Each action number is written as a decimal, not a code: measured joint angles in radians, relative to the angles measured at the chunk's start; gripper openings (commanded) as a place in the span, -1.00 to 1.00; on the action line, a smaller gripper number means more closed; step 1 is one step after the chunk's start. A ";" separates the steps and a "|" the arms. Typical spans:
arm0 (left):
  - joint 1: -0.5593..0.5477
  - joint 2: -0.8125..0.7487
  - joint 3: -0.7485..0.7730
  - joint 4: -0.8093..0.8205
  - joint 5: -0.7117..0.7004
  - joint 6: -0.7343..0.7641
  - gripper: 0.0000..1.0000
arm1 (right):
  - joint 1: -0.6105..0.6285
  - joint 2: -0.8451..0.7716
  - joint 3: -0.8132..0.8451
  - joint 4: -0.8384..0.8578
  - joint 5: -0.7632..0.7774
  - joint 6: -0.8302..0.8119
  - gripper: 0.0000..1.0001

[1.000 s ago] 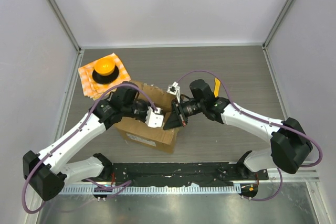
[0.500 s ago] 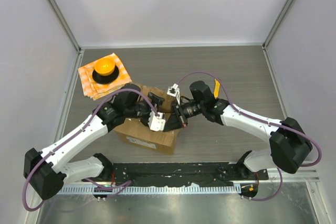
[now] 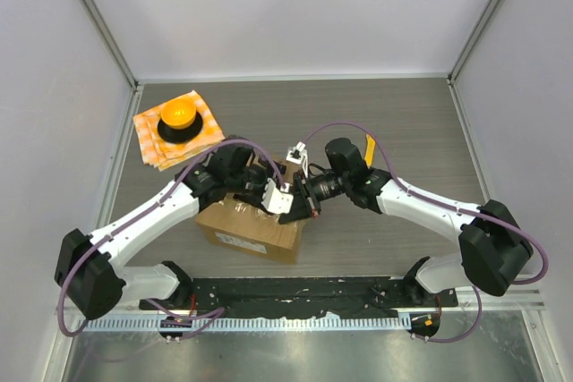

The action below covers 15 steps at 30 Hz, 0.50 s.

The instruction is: Unpack the express box

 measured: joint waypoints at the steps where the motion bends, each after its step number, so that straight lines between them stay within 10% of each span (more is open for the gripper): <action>1: 0.000 0.023 0.012 -0.009 -0.006 -0.002 0.14 | -0.001 0.000 -0.002 0.004 -0.001 0.002 -0.99; 7: 0.003 0.124 0.081 -0.081 -0.016 -0.034 -0.84 | -0.003 -0.012 -0.015 0.027 0.010 0.010 -0.98; 15: 0.014 0.170 0.185 -0.237 0.005 -0.093 -1.00 | 0.000 -0.044 -0.041 0.051 0.028 0.028 -0.98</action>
